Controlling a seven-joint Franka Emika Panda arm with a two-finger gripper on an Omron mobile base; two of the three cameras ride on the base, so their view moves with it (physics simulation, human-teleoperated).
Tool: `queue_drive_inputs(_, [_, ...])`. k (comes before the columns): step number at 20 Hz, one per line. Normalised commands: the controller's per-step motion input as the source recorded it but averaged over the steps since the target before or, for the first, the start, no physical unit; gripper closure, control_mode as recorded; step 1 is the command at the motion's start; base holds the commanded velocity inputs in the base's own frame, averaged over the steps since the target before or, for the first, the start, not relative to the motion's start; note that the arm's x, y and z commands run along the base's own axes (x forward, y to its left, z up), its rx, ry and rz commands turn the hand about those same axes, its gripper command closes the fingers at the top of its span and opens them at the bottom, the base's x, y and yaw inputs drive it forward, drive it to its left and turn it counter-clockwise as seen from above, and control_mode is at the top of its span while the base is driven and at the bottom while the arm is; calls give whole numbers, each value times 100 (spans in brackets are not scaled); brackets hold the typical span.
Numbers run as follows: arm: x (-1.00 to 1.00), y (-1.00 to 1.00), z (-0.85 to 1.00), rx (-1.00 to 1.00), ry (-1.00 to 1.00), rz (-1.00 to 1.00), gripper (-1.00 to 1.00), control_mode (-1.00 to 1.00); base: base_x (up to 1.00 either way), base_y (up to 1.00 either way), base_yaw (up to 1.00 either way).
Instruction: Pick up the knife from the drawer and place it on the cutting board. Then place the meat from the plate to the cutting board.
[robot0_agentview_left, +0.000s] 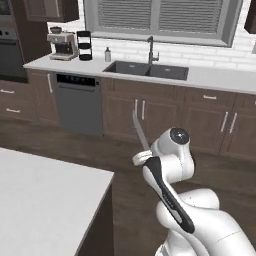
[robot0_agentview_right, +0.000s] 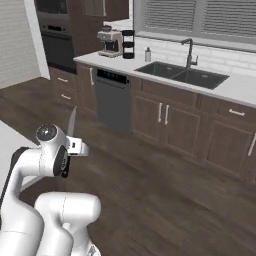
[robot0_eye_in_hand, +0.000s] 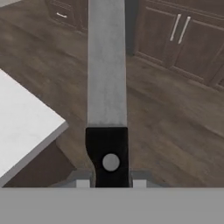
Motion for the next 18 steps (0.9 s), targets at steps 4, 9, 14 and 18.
queue_drive_inputs(4, [0,0,0,0,0,0,100,100,100,-42,2])
queue_drive_inputs(9, [0,0,0,0,0,0,100,100,100,-6,37])
queue_drive_inputs(14, [0,0,0,0,0,0,100,100,100,-14,68])
queue_drive_inputs(18, [0,0,0,0,0,0,100,100,100,-16,73])
